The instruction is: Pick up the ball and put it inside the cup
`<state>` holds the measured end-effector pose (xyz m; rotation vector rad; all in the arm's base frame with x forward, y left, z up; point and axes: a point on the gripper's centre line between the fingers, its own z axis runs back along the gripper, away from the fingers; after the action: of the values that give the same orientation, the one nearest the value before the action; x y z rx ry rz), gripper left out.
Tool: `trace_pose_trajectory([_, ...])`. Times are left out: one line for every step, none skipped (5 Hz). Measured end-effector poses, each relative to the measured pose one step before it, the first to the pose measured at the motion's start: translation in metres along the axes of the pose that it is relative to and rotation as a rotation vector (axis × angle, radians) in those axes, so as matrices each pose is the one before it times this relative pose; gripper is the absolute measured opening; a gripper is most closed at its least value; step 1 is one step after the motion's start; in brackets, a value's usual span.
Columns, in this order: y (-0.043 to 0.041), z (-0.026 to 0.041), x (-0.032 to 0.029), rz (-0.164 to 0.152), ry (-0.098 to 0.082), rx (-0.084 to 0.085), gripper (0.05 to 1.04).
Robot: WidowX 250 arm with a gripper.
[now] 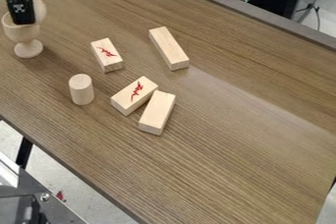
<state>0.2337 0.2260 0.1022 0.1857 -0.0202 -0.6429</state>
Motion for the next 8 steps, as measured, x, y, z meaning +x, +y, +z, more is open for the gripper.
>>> trace_pose_trajectory([0.01147,0.00742,0.00212,0.0225,-0.0298,0.0127,0.768])
trace_pose_trajectory([0.00902,-0.00279,-0.00088,0.0034,0.0044,-0.012,0.768])
trace_pose_trajectory([0.00836,-0.00697,-0.01079,0.0285,0.0102,-0.0199,0.768])
trace_pose_trajectory([-0.0015,-0.0022,-0.00471,-0.0002,0.0154,-0.0159,0.768])
trace_pose_trajectory([-0.00256,-0.0018,-0.00245,-0.0014,-0.0006,-0.0131,0.768])
trace_pose_trajectory([-0.00142,-0.00048,-0.00023,-0.0017,0.0008,-0.0045,0.768])
trace_pose_trajectory([-0.00012,-0.00033,-0.00153,-0.0051,0.0095,0.0004,0.768])
trace_pose_trajectory([-0.00129,-0.00729,-0.00196,-0.0056,0.0174,-0.0215,0.768])
